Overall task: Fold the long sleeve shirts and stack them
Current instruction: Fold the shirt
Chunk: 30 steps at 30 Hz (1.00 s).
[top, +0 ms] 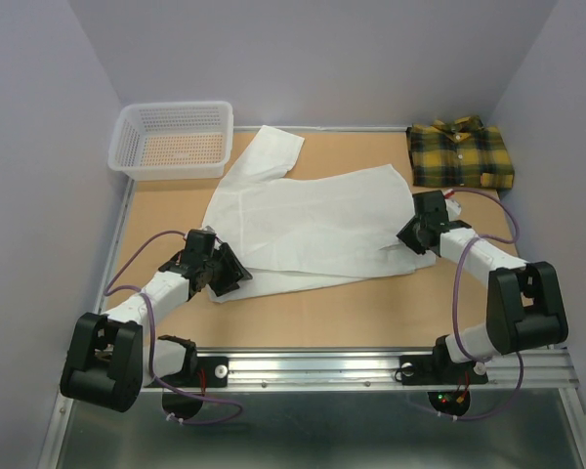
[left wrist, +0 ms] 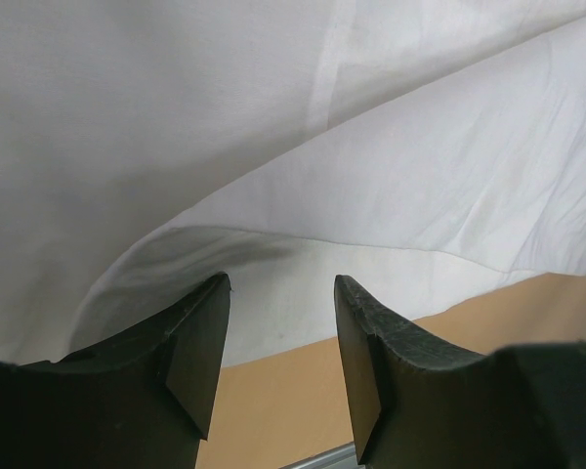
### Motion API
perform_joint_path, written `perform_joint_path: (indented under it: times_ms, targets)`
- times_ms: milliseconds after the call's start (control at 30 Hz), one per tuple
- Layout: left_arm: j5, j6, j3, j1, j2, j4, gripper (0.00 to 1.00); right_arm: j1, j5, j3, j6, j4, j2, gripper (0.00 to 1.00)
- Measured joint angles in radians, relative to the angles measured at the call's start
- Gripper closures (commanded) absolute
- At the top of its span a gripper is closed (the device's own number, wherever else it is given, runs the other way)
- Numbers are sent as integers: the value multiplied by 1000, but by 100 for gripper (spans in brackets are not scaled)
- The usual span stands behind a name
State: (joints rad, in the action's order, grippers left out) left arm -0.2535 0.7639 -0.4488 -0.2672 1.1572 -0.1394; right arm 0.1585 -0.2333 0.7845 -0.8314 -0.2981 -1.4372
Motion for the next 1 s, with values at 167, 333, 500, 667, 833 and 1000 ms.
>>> perform_joint_path:
  times_ms: [167,333,500,667,833,1000]
  targets:
    - [0,0,0,0,0,0,41,0,-13,0,-5,23,-6,95]
    - [0,0,0,0,0,0,41,0,-14,6,10,23,-7,99]
    - [0,0,0,0,0,0,41,0,-13,53,43,24,-3,99]
    - [0,1,0,0,0,0,41,0,-9,92,67,51,-3,99]
    - [0,1,0,0,0,0,41,0,-2,92,78,74,-4,99]
    - [0,1,0,0,0,0,41,0,7,108,96,105,-39,99]
